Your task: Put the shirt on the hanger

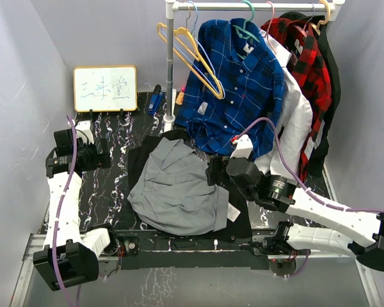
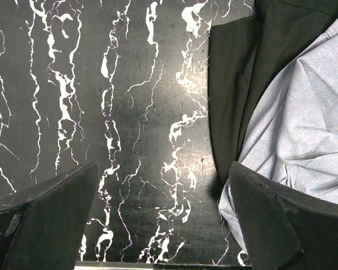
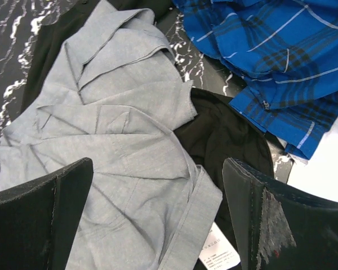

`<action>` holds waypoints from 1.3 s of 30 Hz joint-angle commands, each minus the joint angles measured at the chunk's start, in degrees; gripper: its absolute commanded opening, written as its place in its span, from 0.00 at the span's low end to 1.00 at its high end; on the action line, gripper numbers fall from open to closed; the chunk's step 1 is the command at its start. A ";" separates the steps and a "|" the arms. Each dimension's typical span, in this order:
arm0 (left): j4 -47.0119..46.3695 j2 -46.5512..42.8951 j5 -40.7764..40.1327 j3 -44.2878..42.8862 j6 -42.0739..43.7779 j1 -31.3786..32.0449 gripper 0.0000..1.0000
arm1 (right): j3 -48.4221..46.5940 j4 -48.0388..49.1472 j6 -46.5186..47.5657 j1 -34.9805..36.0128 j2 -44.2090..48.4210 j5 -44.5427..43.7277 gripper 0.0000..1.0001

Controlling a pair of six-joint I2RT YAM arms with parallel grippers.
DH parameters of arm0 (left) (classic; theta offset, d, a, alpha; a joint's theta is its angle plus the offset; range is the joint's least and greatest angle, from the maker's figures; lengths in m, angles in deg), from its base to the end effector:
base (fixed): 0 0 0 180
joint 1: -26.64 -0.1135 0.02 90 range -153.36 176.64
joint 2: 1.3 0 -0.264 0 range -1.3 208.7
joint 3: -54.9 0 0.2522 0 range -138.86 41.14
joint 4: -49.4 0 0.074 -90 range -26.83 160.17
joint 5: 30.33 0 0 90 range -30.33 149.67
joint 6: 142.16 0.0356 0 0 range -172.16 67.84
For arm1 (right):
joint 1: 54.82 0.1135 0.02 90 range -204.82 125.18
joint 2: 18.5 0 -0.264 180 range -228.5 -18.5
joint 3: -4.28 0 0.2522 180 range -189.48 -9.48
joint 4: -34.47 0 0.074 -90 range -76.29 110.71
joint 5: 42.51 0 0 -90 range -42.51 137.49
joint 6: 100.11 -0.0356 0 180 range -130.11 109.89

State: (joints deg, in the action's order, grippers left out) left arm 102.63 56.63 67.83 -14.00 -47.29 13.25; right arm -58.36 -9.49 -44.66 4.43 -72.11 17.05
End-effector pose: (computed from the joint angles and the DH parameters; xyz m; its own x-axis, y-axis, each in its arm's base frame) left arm 0.2038 0.0433 0.3117 -0.6626 -0.0714 -0.7455 -0.0710 0.9970 -0.0323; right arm 0.1169 0.1612 0.3057 -0.5409 0.0472 -0.8398 -0.2693 0.9361 0.2260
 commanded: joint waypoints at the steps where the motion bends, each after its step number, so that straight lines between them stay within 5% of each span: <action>1: 0.27 -1.27 -0.04 0.19 -0.57 -0.67 0.98 | -3.74 -4.67 -3.50 0.13 -3.65 -6.24 0.98; 10: 0.46 0.16 1.55 0.11 -0.08 -0.77 0.98 | 4.26 2.47 -0.06 0.13 11.60 0.35 0.98; 18: 0.17 -1.48 0.36 0.29 -0.49 -0.76 0.98 | 1.80 -5.83 -5.37 0.17 7.19 -8.14 0.98; 22: 2.43 -0.24 0.89 -1.41 1.41 0.44 0.96 | 2.85 -2.94 0.50 0.17 7.81 8.64 0.98; 25: 10.12 6.63 0.48 -8.97 4.60 8.34 0.89 | 5.42 -3.15 -0.99 0.17 8.85 18.39 0.98; 27: 14.05 9.13 -6.27 -12.79 7.15 21.80 0.87 | 7.24 -4.21 -4.07 0.17 9.03 22.37 0.98; 30: 19.29 11.84 -0.96 -16.56 11.76 28.02 0.87 | 9.21 -5.57 -10.66 0.60 10.09 25.10 0.98; 34: 23.87 15.07 8.92 -20.89 13.74 36.71 0.88 | 9.60 -12.69 -18.45 1.73 13.77 19.65 0.98; 39: 23.21 19.64 9.27 -24.30 14.47 46.18 0.88 | 9.47 -18.86 -25.39 1.74 16.65 13.90 0.98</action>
State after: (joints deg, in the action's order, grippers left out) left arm 122.32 74.14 73.58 -35.09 -34.97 53.71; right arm -47.98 -23.85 -61.84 5.93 -57.18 35.70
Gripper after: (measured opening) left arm 0.877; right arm 0.983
